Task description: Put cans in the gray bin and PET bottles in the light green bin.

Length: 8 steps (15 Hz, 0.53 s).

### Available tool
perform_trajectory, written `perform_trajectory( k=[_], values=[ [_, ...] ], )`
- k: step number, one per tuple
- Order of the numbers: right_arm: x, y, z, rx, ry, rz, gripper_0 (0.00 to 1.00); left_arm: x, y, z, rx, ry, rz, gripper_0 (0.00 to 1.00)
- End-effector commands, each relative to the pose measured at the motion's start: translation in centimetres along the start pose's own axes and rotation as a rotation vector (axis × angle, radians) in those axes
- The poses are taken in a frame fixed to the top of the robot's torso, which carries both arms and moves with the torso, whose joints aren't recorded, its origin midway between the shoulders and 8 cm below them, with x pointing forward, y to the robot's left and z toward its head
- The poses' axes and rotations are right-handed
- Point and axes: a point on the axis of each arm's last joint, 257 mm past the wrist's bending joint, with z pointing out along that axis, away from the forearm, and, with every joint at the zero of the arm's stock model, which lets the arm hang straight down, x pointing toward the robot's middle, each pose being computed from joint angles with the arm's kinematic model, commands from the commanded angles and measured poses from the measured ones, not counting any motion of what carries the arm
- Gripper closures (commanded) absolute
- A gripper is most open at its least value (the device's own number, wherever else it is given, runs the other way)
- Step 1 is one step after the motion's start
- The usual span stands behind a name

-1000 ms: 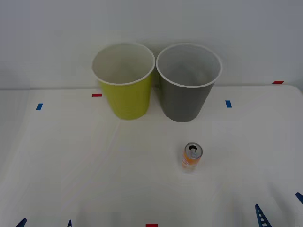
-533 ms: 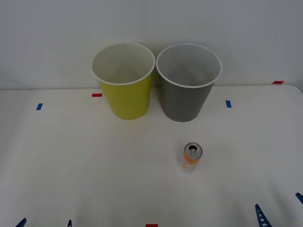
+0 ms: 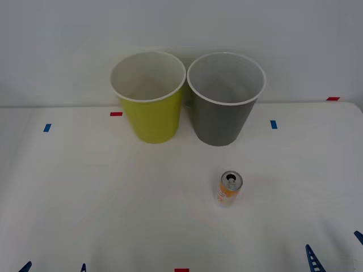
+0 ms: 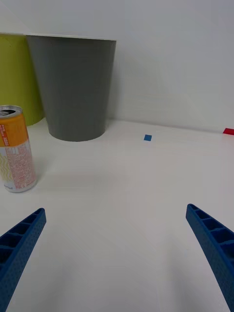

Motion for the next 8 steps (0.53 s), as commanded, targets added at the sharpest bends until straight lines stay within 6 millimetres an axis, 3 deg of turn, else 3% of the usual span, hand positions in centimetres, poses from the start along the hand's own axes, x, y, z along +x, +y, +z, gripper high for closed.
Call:
perform_trajectory(
  k=[1,8],
  values=[
    [0.0,0.0,0.0,0.0,0.0,0.0,0.0,0.0,0.0,0.0,0.0,0.0,0.0,0.0],
    [0.0,0.0,0.0,0.0,0.0,0.0,0.0,0.0,0.0,0.0,0.0,0.0,0.0,0.0]
  ],
)
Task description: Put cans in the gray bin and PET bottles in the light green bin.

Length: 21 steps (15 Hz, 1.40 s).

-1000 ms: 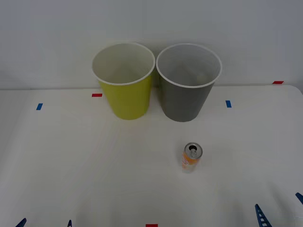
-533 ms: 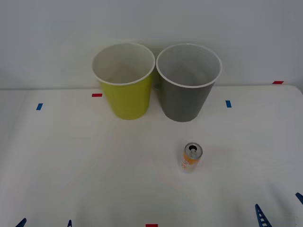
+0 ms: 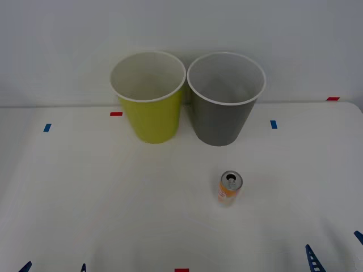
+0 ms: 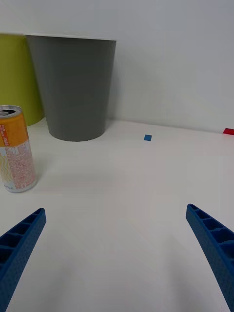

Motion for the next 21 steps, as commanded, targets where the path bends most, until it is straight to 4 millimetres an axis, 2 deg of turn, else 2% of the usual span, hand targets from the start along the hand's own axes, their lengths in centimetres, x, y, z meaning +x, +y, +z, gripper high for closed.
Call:
perform_trajectory(
  k=[1,21],
  values=[
    [0.0,0.0,0.0,0.0,0.0,0.0,0.0,0.0,0.0,0.0,0.0,0.0,0.0,0.0],
    [0.0,0.0,0.0,0.0,0.0,0.0,0.0,0.0,0.0,0.0,0.0,0.0,0.0,0.0]
  ],
)
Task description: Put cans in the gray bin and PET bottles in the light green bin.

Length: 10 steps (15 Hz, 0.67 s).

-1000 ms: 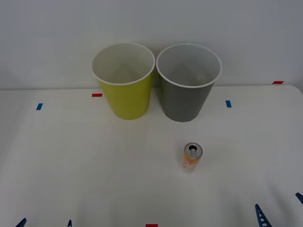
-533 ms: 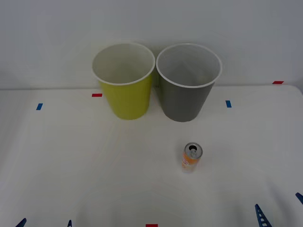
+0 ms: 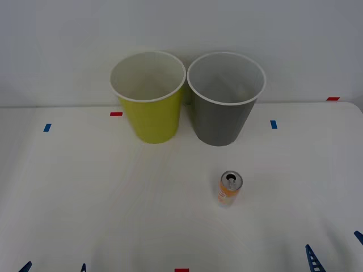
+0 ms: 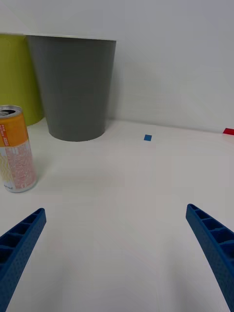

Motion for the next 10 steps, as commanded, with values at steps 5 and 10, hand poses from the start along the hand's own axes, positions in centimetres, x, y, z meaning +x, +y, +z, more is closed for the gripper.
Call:
perform_trajectory(
  k=[5,10],
  values=[
    [0.0,0.0,0.0,0.0,0.0,0.0,0.0,0.0,0.0,0.0,0.0,0.0,0.0,0.0],
    [0.0,0.0,0.0,0.0,0.0,0.0,0.0,0.0,0.0,0.0,0.0,0.0,0.0,0.0]
  ],
)
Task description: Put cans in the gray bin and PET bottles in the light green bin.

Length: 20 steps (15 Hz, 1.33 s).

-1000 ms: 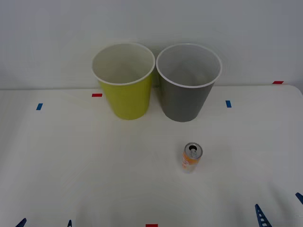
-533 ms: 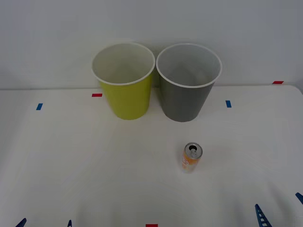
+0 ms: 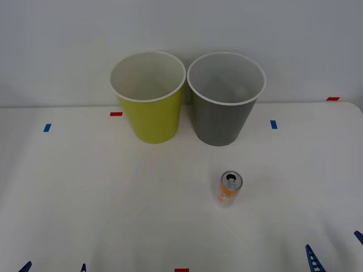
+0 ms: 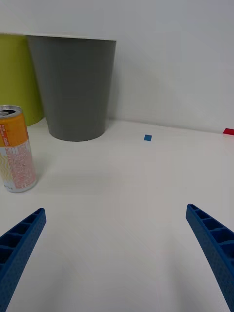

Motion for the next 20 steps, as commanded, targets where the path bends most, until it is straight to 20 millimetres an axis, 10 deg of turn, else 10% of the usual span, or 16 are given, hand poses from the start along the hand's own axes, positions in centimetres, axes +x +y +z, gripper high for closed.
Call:
perform_trajectory(
  k=[1,13,20],
  values=[
    [0.0,0.0,0.0,0.0,0.0,0.0,0.0,0.0,0.0,0.0,0.0,0.0,0.0,0.0],
    [1.2,1.4,-0.4,-0.002,0.005,0.054,0.0,0.0,0.0,0.0,0.0,0.0,0.0,0.0],
    [-0.1,8.7,2.7,-0.19,-0.075,0.105,0.0,0.0,0.0,0.0,0.0,0.0,0.0,0.0]
  ],
)
